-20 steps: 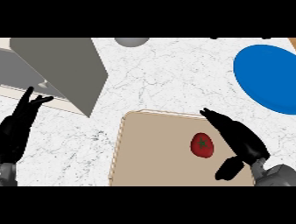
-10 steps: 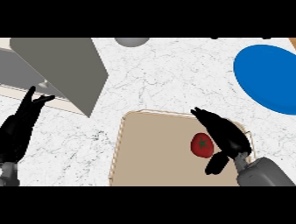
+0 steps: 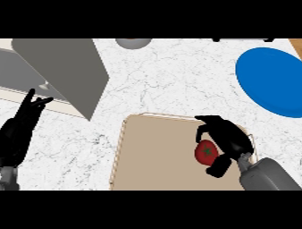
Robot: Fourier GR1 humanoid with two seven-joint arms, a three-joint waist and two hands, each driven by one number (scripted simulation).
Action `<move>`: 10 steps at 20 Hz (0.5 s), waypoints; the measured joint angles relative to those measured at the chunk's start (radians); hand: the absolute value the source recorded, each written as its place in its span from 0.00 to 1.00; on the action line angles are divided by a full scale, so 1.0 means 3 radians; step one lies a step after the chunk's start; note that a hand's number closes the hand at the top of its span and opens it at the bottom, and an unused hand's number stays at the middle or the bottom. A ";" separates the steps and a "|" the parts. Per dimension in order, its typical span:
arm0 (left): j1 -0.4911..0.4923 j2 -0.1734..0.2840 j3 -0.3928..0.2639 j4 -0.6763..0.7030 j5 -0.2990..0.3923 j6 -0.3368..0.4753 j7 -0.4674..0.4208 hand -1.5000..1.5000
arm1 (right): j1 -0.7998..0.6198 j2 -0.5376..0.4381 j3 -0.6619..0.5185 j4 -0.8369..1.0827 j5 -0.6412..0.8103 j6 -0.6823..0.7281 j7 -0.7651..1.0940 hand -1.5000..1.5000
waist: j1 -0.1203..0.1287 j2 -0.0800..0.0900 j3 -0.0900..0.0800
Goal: Pick the tomato from the tray and place it in the plate
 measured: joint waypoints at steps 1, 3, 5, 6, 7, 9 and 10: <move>0.0011 0.0027 0.0024 -0.0008 0.0017 -0.0042 0.0008 0.50 | -0.0027 0.0039 -0.0010 0.0014 0.0008 0.0008 0.0020 1.00 | -0.0001 0.0000 -0.0004; 0.0022 -0.0010 -0.0002 -0.0040 -0.0028 -0.0018 0.0016 0.50 | -0.0045 0.0061 -0.0049 0.0057 0.0014 -0.0005 -0.0037 1.00 | -0.0002 0.0004 -0.0004; 0.0021 -0.0044 -0.0009 -0.0033 -0.0069 0.0007 0.0001 0.50 | -0.0018 0.0091 -0.0067 0.0061 0.0051 -0.0068 -0.0072 1.00 | -0.0009 0.0000 -0.0004; 0.0018 -0.0048 0.0006 -0.0012 -0.0078 -0.0001 -0.0029 0.50 | -0.0049 0.0127 -0.0078 0.0091 0.0079 -0.0081 -0.0046 1.00 | -0.0011 -0.0001 -0.0004; 0.0028 -0.0049 0.0019 -0.0021 -0.0076 -0.0009 -0.0026 0.50 | 0.0000 0.0139 -0.0075 0.0020 0.0116 -0.0122 -0.0007 1.00 | -0.0017 0.0002 0.0000; 0.0023 -0.0064 0.0032 -0.0019 -0.0093 -0.0009 -0.0016 0.50 | 0.0028 0.0157 -0.0072 -0.0024 0.0239 -0.0256 -0.0018 1.00 | -0.0014 0.0010 0.0011; 0.0016 -0.0073 0.0037 -0.0001 -0.0098 -0.0012 -0.0027 0.50 | 0.0030 0.0145 -0.0051 -0.0046 0.0286 -0.0312 -0.0099 1.00 | -0.0016 0.0010 0.0017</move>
